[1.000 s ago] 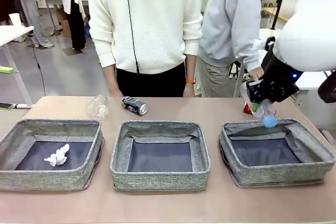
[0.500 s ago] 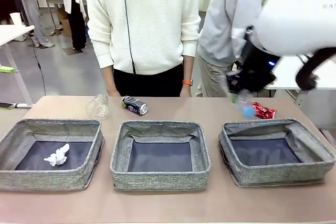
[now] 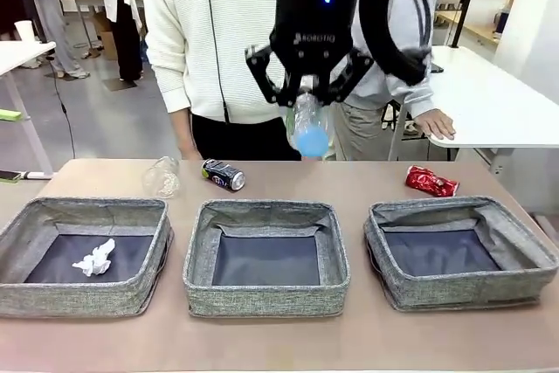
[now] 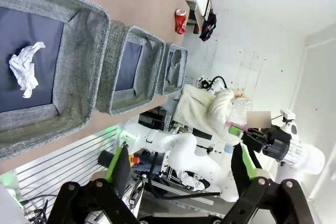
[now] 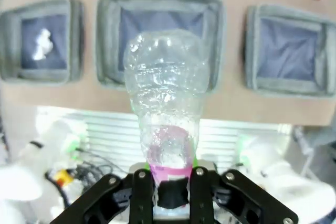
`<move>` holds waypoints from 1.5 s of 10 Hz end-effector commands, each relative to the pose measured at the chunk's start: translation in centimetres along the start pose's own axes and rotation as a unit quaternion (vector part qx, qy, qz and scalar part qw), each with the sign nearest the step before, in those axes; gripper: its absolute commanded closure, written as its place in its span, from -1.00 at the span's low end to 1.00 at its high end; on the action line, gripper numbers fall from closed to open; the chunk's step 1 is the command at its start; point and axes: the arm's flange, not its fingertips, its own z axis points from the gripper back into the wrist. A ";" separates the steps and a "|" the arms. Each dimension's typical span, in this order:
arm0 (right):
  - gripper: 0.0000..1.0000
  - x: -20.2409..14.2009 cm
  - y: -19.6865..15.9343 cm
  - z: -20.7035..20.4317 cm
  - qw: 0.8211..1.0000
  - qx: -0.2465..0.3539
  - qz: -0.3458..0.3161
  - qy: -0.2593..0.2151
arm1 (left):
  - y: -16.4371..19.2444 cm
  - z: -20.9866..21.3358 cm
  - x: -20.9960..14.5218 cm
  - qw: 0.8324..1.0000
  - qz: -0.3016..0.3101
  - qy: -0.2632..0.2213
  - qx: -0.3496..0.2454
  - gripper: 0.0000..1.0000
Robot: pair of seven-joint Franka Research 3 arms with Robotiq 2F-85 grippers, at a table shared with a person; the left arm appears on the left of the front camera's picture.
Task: Sort the waste into the appropriate baskets.
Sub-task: Pick up the waste item pointed out by the person.
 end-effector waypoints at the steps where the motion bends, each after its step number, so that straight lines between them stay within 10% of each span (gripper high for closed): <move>1: 0.54 1.4 0.2 2.4 0.997 -0.025 -0.066 -0.030 | -0.2 0.1 -0.1 1.000 -0.002 0.002 -0.006 -1.00; 7: 0.54 1.7 -1.1 9.6 0.994 0.005 -0.090 -0.066 | -0.2 0.1 -0.1 1.000 -0.002 0.002 -0.006 -1.00; 15: 0.54 1.4 -1.5 8.9 0.995 0.002 -0.073 -0.064 | -0.2 0.1 -0.1 1.000 -0.002 0.002 -0.006 -1.00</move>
